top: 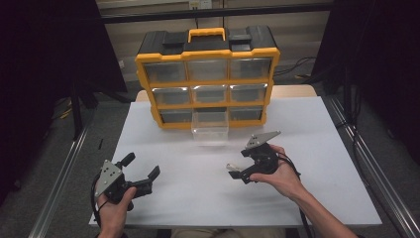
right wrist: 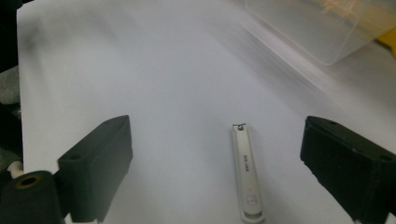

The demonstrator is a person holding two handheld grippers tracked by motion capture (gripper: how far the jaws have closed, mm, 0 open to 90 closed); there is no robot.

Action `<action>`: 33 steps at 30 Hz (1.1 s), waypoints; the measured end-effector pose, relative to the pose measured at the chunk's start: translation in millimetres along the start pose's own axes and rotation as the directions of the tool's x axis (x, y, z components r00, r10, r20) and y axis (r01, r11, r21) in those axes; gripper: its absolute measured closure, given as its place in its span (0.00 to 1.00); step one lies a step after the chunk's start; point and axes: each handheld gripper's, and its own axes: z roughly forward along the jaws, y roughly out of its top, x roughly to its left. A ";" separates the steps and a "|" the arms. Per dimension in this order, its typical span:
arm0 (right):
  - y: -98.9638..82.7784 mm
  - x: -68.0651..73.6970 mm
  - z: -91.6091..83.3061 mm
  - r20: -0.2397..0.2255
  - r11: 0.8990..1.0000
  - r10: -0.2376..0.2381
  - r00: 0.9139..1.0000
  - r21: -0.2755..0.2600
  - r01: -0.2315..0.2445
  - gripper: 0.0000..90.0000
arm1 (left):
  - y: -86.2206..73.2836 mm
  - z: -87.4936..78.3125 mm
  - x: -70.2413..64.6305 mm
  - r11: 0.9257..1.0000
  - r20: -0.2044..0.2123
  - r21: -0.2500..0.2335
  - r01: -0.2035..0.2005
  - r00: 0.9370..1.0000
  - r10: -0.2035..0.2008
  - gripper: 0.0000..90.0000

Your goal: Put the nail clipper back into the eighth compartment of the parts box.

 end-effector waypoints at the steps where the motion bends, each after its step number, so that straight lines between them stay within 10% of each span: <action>1: 2.6 -1.3 3.2 -0.010 1.000 0.010 1.000 0.021 -0.009 0.09 | -0.1 0.8 -0.6 1.000 0.005 0.003 -0.001 1.000 0.001 0.03; 15: 27.7 -18.5 27.2 -0.029 0.968 0.058 0.998 0.245 -0.049 0.21 | -0.3 0.5 0.3 1.000 0.001 0.003 0.003 1.000 -0.003 0.03; 33: 43.4 -27.6 58.7 -0.023 0.868 0.012 1.000 0.497 0.001 0.51 | -2.0 1.8 0.4 1.000 0.001 0.014 0.009 1.000 -0.009 0.03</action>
